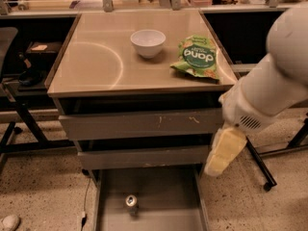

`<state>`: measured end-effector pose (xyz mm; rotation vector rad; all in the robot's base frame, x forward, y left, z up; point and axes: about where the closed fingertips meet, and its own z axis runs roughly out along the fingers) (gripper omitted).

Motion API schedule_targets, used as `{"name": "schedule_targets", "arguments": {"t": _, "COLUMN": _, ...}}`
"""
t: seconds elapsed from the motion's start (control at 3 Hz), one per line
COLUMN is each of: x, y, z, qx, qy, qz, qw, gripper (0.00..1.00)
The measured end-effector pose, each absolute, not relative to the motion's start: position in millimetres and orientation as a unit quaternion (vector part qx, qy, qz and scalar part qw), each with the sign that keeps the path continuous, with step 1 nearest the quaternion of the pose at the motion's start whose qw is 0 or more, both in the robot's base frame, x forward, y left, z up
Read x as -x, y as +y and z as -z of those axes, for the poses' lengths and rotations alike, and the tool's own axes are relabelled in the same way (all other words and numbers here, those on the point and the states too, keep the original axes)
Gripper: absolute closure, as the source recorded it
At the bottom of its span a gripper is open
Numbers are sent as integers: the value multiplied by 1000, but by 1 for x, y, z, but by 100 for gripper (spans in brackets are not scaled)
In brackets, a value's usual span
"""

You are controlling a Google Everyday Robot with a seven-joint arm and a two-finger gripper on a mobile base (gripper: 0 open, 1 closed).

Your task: Pick redbull can from bottom drawer and place on counter

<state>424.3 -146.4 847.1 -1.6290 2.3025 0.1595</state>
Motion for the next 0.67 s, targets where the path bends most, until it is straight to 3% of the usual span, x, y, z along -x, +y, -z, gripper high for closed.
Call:
{"name": "schedule_targets", "arguments": {"t": 0.33, "x": -406, "y": -121, "z": -752, "qx": 565, "qy": 812, "qz": -99, "qw": 111, "gripper": 0}}
{"name": "schedule_targets", "arguments": {"t": 0.67, "x": -406, "y": -121, "z": -753, "qx": 565, "qy": 812, "qz": -98, "qw": 111, "gripper": 0}}
